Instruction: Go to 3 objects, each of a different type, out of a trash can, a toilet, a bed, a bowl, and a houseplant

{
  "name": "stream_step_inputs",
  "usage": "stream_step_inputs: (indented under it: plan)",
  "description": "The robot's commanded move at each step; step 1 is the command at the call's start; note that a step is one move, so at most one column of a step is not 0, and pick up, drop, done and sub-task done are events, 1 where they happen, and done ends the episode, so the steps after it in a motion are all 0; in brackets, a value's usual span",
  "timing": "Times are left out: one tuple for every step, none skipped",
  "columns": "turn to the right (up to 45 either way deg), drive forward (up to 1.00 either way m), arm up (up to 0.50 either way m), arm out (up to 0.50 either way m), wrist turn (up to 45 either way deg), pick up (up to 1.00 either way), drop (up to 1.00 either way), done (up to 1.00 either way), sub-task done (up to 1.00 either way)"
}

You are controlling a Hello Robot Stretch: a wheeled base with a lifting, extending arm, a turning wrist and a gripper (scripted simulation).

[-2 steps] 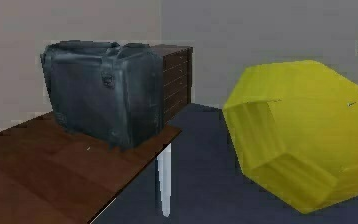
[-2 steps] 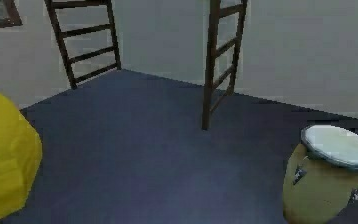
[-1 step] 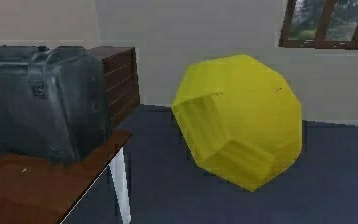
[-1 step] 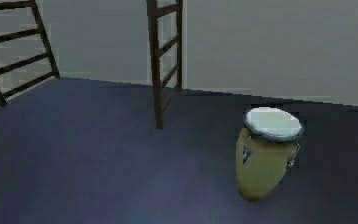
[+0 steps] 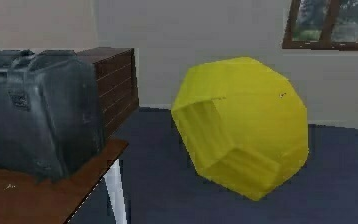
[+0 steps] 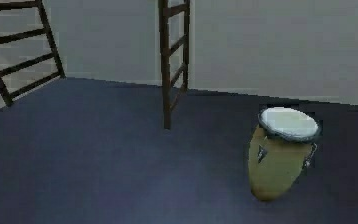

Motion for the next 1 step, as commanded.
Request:
stream_step_inputs:
  plan:
    - [-45.0,0.0,0.0,0.0,0.0,0.0,0.0,0.0,0.0]
